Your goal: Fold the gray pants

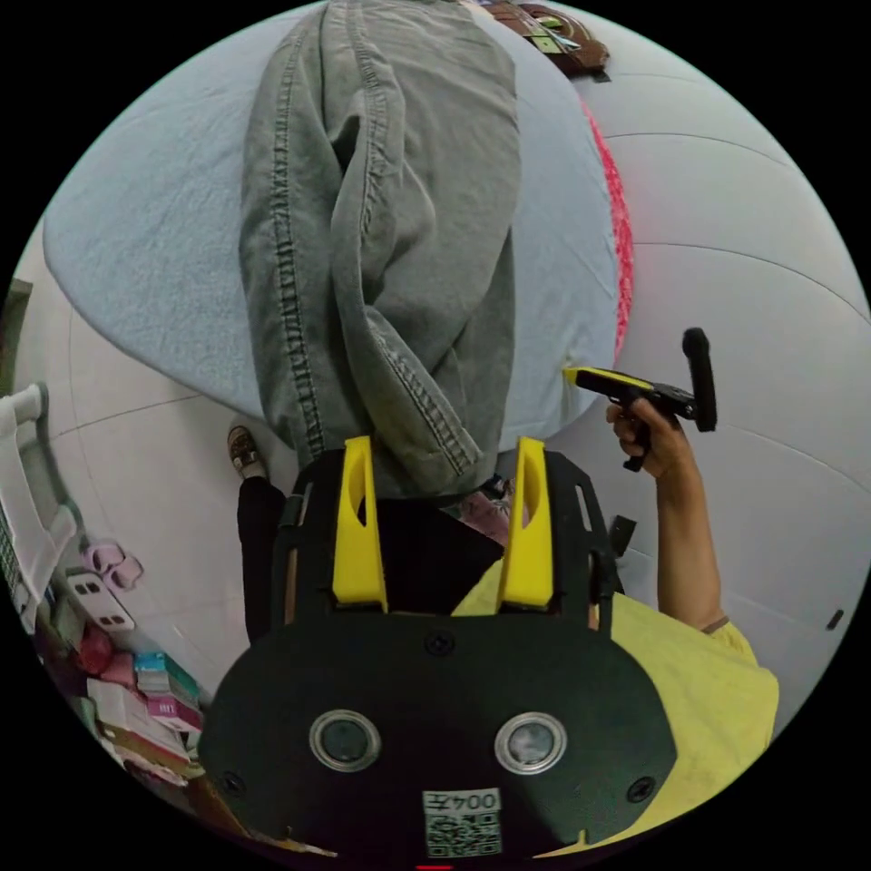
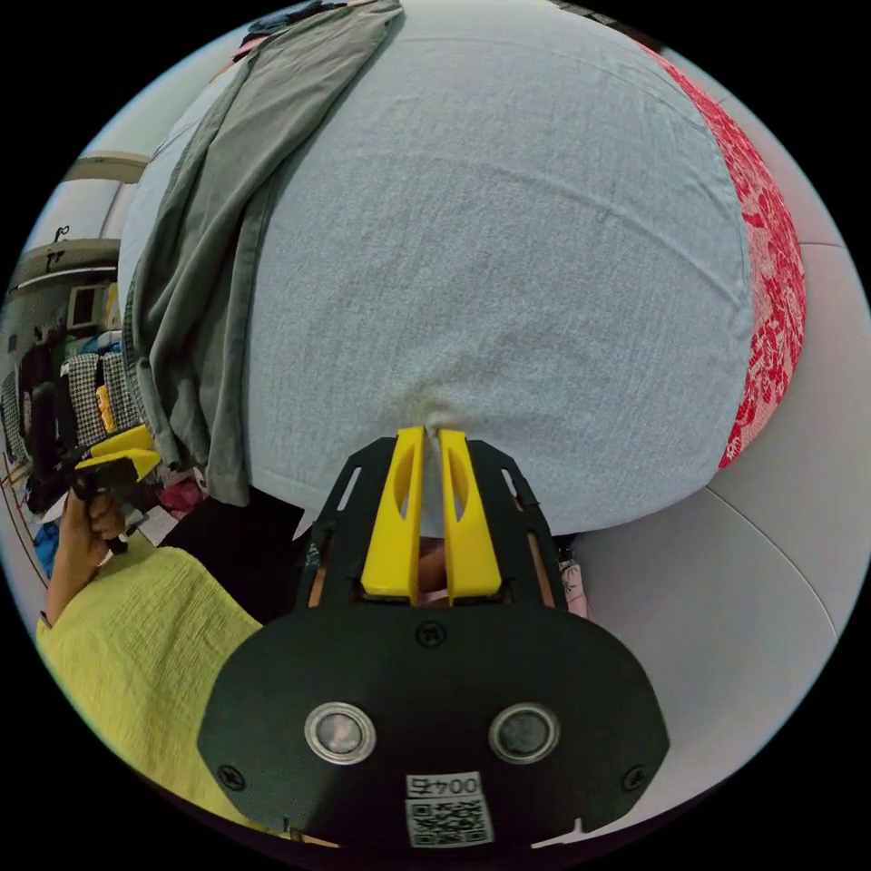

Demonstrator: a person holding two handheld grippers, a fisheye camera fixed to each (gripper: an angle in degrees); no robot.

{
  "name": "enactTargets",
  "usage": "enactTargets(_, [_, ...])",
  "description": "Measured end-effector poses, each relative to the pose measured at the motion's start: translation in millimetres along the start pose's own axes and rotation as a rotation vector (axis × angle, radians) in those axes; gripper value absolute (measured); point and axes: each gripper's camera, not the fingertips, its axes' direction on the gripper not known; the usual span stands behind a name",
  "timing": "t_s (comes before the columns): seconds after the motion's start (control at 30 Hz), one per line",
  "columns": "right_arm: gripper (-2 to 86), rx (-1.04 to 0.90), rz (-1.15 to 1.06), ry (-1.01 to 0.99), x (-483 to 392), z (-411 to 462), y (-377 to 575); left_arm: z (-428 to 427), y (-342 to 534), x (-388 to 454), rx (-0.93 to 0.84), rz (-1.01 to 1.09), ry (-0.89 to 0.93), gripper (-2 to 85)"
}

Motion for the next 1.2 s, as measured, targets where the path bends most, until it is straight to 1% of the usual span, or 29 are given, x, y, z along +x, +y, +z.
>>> enactTargets(0.1, [4.0, 0.031, -0.035, 0.003, 17.6, -12.7, 21.0, -11.2, 4.6, 6.5, -0.001, 0.000, -0.102, 13.3])
enactTargets(0.17, [4.0, 0.061, -0.061, -0.032, 40.7, -23.7, 39.7, -20.9, 12.6, 2.7, 0.005, 0.004, -0.118, 10.8])
enactTargets(0.2, [4.2, 0.069, -0.067, -0.048, 48.3, -26.4, 44.6, -29.4, 19.3, -5.1, 0.005, -0.010, -0.096, 9.2])
enactTargets(0.3, [6.6, 0.102, -0.081, -0.222, 96.6, -40.1, 70.6, -55.7, 40.3, -23.5, 0.000, -0.023, -0.017, 5.5])
enactTargets(0.33, [7.2, 0.128, -0.088, -0.330, 116.5, -47.3, 84.1, -61.9, 45.0, -26.4, 0.002, -0.023, -0.001, 5.2])
enactTargets(0.37, [8.0, 0.184, -0.097, -0.451, 134.4, -57.6, 101.7, -75.5, 55.1, -32.2, 0.009, -0.021, 0.044, 4.6])
enactTargets(0.4, [8.4, 0.213, -0.103, -0.515, 142.5, -62.6, 111.1, -89.0, 64.9, -38.3, 0.014, -0.016, 0.104, 4.3])
enactTargets(0.43, [9.3, 0.259, -0.123, -0.657, 156.4, -70.1, 129.1, -95.7, 69.5, -41.4, 0.018, -0.012, 0.138, 4.1])
enactTargets(0.47, [10.2, 0.295, -0.150, -0.811, 167.7, -73.8, 145.2, -110.0, 79.1, -47.6, 0.034, -0.003, 0.225, 3.9])
enactTargets(0.5, [10.6, 0.311, -0.163, -0.889, 172.6, -74.3, 153.0, -124.8, 89.0, -54.0, 0.058, -0.001, 0.334, 3.8])
enactTargets(0.53, [11.3, 0.322, -0.185, -1.027, 179.4, -72.0, 165.2, -132.3, 93.9, -57.1, 0.070, -0.001, 0.391, 3.8])
enactTargets(0.57, [12.8, 0.319, -0.202, -1.144, 182.9, -67.3, 174.3, -147.8, 103.2, -62.6, 0.101, 0.003, 0.508, 3.7])
enactTargets(0.6, [13.5, 0.316, -0.204, -1.191, 183.8, -64.4, 178.1, -163.3, 112.3, -67.5, 0.139, 0.004, 0.613, 3.6])
enactTargets(0.67, [15.1, 0.288, -0.216, -1.322, 180.6, -53.0, 188.0, -183.3, 124.2, -73.1, 0.186, -0.003, 0.733, 3.5])
enactTargets(0.73, [16.5, 0.256, -0.227, -1.400, 173.5, -47.2, 189.6, -200.7, 133.3, -74.3, 0.215, 0.004, 0.802, 3.5])
enactTargets(0.8, [17.3, 0.228, -0.248, -1.434, 163.5, -46.7, 188.0, -217.8, 143.2, -71.9, 0.242, 0.013, 0.865, 3.5])
enactTargets(0.93, [20.0, 0.168, -0.298, -1.449, 137.4, -54.0, 177.5, -236.0, 155.1, -65.4, 0.257, 0.029, 0.925, 3.5])
enactTargets(1.07, [21.3, 0.160, -0.327, -1.576, 123.8, -60.2, 170.1, -252.5, 168.4, -62.3, 0.266, 0.038, 0.981, 3.5])
enactTargets(1.13, [20.6, 0.161, -0.340, -1.643, 118.0, -62.3, 167.8, -259.5, 174.3, -63.3, 0.266, 0.040, 0.993, 3.4])
enactTargets(1.2, [17.5, 0.159, -0.343, -1.729, 113.2, -62.0, 164.1, -267.1, 183.1, -67.6, 0.272, 0.039, 1.016, 3.4])
